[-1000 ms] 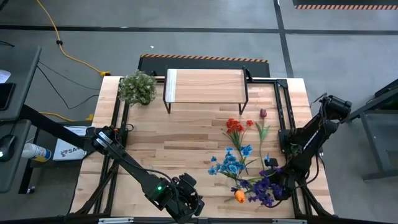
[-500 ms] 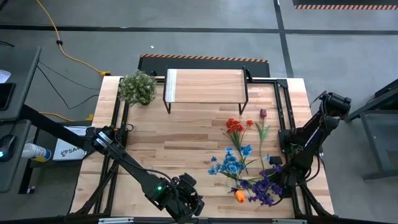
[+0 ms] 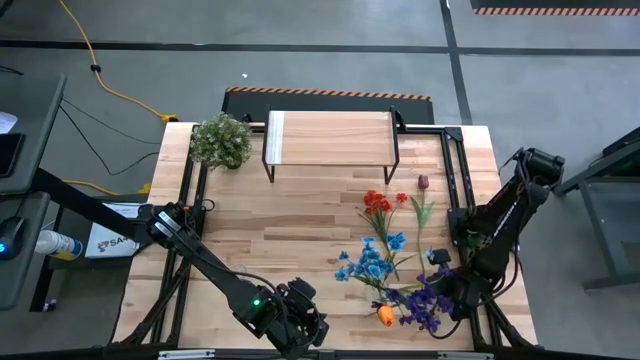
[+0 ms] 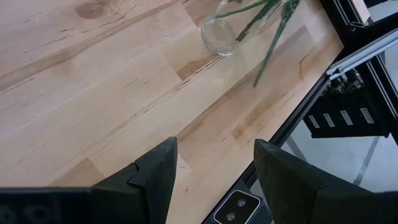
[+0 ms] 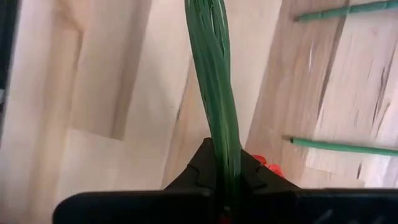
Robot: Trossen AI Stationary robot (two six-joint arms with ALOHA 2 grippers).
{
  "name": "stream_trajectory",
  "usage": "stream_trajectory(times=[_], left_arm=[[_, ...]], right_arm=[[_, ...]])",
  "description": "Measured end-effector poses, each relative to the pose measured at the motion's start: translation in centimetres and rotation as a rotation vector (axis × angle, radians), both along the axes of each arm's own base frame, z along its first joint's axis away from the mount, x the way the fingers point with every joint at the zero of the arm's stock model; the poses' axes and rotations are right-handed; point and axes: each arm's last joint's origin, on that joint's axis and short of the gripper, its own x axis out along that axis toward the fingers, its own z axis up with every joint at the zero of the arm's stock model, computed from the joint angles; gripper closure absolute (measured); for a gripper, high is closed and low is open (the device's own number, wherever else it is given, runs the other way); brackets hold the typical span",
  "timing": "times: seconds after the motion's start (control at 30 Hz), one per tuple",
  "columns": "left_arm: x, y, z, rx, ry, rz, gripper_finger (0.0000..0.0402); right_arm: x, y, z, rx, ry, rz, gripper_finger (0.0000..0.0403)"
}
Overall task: Pick and place flowers into a vace then onto a shelf
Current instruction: Put the bottom orange flowers into the left transparent vase
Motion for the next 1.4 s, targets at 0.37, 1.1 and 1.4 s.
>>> stream_trajectory(times=[0.37,1.1,1.4], left_arm=[[0.0,0.0,0.0,0.000,-0.001,0.000,0.0156],[0.0,0.0,0.0,0.007,-0.008,0.004,0.0156],[0.0,0.0,0.0,0.007,-0.009,0.003,0.0156]], right_arm=[[-0.5,0.1,2.5,-0.112,0.071,0.096,0.0401],[-2.3,3.7,9.7,-0.239,0.124,0.249,0.0402],[-2.9,4.9,11.6,-0.307,0.187,0.286,0.0402]])
